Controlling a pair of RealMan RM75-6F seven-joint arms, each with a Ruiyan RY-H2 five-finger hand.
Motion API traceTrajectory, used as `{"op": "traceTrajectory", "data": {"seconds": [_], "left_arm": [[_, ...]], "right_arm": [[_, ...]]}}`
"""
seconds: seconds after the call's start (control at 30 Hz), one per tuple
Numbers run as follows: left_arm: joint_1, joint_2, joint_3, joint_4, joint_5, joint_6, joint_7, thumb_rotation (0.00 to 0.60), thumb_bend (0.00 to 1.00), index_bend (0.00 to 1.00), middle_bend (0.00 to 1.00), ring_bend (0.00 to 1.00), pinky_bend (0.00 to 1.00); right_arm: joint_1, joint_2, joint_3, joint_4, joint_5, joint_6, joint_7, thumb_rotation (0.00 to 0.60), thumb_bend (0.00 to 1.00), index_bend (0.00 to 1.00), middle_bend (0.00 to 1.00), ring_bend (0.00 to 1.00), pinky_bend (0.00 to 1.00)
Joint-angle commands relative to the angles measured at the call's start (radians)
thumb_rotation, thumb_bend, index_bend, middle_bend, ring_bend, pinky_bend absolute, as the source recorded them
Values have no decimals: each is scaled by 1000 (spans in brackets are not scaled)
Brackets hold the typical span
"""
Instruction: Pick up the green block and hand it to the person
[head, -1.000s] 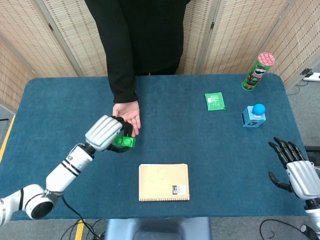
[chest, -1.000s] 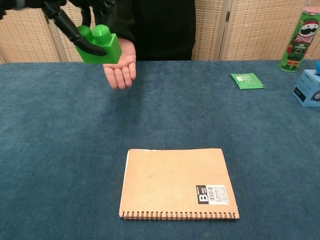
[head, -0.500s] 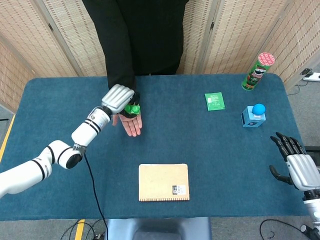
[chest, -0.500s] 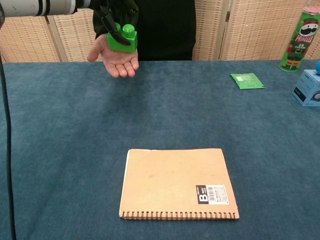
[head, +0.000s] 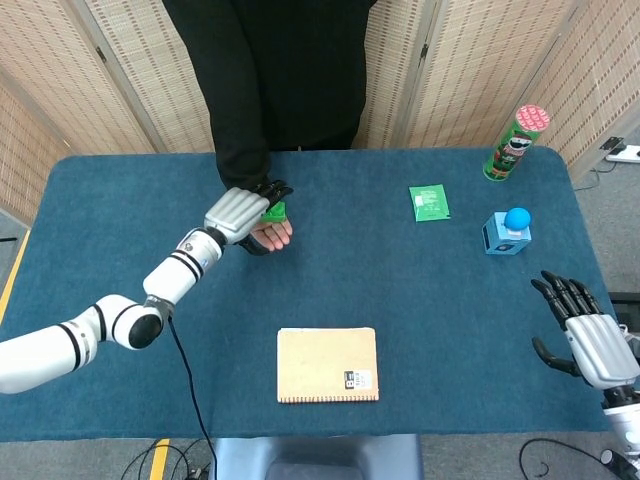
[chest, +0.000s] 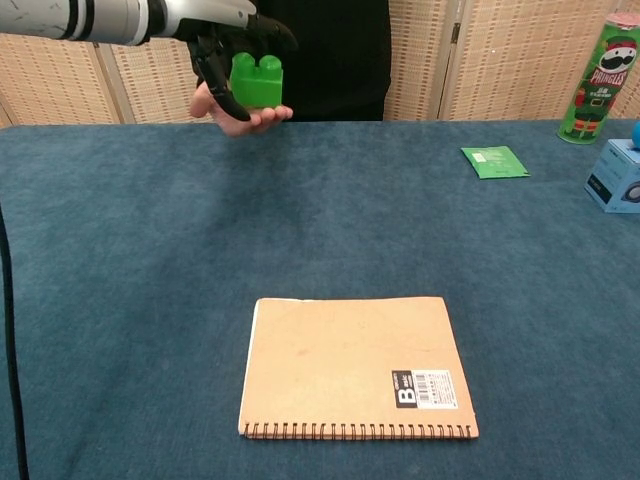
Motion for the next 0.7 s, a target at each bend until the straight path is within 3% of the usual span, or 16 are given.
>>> {"op": "traceTrajectory", "data": {"seconds": [0.03,0.13,0.23,0.33,0.43,0.57,0.7], "left_arm": [[-14,126,55,-297,-209,238,214,600,217,54,49,80,321],[14,196,69,-514,-264,425,308,600,216,47,40,70,306],[86,248,97,-699,-232,608,356,600,216,46,39,69,280],[167,275,142,-802,-143,723,364,600,216,46,39,61,259],[297,292,234,-879,61,856,367,600,216,43,38,48,248],[503,274,408,-858,376,1011,359,600,215,33,23,29,238],[711,202,550,-668,627,1137,286,600,216,15,1,9,222]], "right_arm": [[-7,1,-15,0,-31,16,2,600,317,0,0,0,0],[-12,0,-32,2,-69,32,-1,600,317,0,0,0,0],[-20,-3,-49,3,-108,52,-14,600,317,0,0,0,0],[-25,-8,-61,2,-134,63,-30,600,317,0,0,0,0],[-29,-14,-69,1,-147,66,-51,600,317,0,0,0,0],[-28,-23,-70,-3,-140,57,-76,600,317,0,0,0,0],[-25,-35,-69,-8,-136,48,-109,600,317,0,0,0,0]]}}
